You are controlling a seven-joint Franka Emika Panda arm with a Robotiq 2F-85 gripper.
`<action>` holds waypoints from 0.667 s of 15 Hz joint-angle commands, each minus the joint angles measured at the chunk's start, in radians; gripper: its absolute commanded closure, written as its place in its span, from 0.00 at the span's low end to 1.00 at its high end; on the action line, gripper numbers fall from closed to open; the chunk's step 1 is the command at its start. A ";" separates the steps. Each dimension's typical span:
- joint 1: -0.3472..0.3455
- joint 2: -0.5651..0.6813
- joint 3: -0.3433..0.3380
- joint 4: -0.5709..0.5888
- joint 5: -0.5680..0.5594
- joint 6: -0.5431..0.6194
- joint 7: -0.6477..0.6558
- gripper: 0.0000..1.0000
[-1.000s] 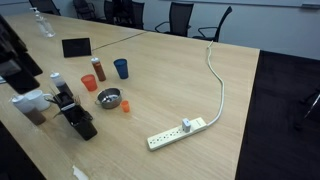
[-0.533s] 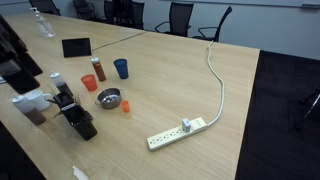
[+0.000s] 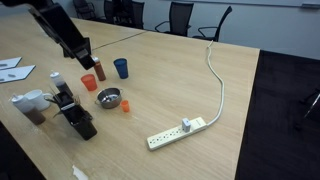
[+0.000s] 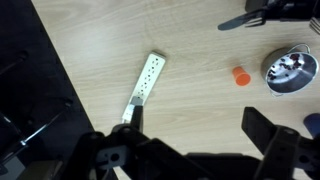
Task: Move the cup to the right
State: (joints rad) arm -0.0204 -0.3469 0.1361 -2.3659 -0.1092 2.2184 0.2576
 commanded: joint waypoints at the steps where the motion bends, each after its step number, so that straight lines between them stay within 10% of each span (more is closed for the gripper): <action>1: 0.055 0.192 -0.029 0.126 0.096 0.073 -0.104 0.00; 10: 0.098 0.342 -0.021 0.224 0.120 0.090 -0.141 0.00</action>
State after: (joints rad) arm 0.0663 -0.0052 0.1259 -2.1428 0.0106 2.3100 0.1168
